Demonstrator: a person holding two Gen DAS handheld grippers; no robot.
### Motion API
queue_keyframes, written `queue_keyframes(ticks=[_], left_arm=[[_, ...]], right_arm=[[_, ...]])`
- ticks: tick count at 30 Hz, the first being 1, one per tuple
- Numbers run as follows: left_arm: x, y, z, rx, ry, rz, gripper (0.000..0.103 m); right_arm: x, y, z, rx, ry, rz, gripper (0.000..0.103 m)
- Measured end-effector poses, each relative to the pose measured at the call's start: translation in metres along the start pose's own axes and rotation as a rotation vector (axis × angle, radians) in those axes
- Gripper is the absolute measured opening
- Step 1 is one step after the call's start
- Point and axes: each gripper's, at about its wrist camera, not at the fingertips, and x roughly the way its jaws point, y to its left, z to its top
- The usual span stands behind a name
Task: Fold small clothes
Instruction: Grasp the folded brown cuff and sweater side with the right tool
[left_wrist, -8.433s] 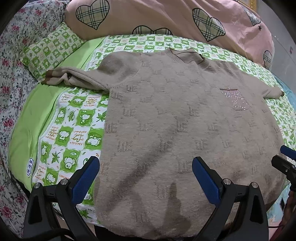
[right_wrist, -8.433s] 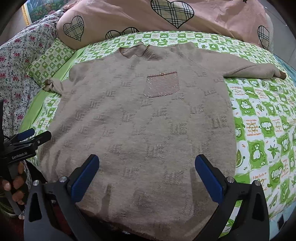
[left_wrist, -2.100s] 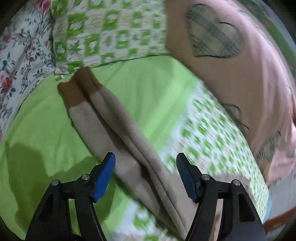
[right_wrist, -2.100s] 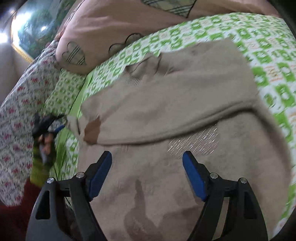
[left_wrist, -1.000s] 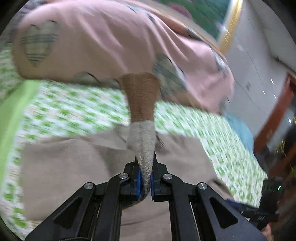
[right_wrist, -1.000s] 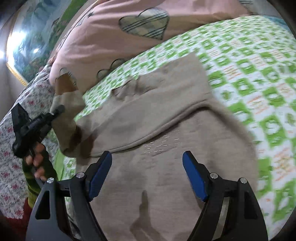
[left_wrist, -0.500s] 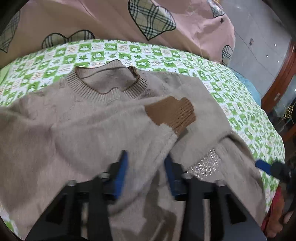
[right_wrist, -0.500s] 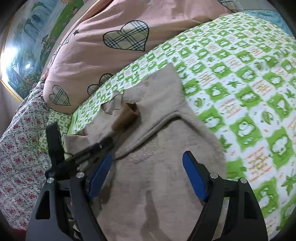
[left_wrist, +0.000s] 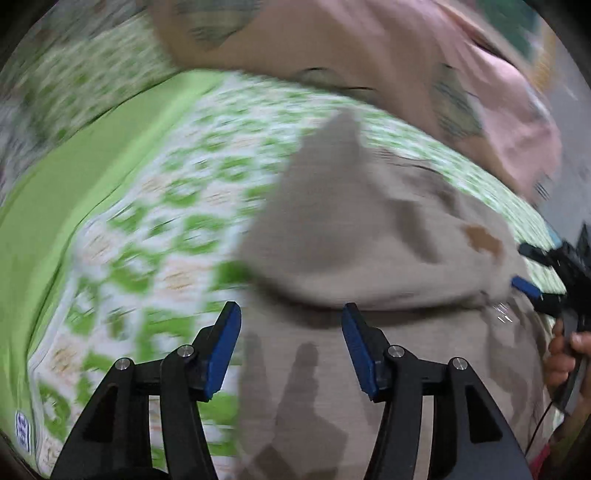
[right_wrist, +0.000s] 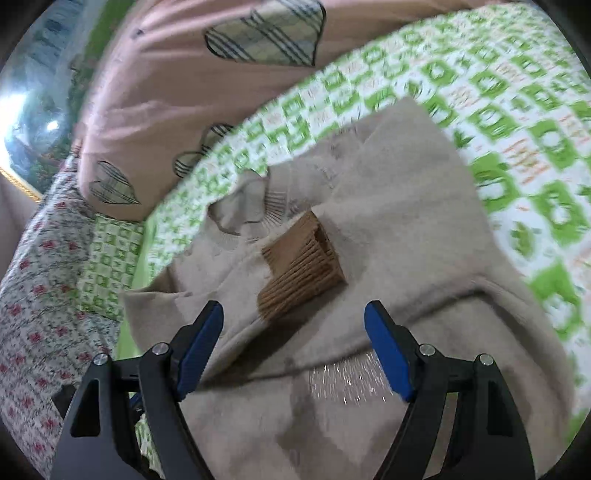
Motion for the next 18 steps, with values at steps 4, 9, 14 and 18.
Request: queue_keyframes(ticks=[4, 9, 14, 18], left_arm=[[0.021, 0.014, 0.003, -0.023, 0.04, 0.065, 0.057], [0.042, 0.001, 0.014, 0.005, 0.043, 0.124, 0.061], [0.048, -0.003, 0.025, -0.076, 0.03, 0.114, 0.061], [0.047, -0.001, 0.022, -0.132, 0.017, 0.116, 0.062]], right_arm=[[0.041, 0.013, 0.008, -0.057, 0.05, -0.023, 0.073], [0.03, 0.023, 0.018, -0.087, -0.014, -0.019, 0.009], [-0.04, 0.019, 0.03, -0.139, -0.216, -0.053, 0.009], [-0.028, -0.016, 0.029, -0.114, -0.143, -0.116, 0.009]])
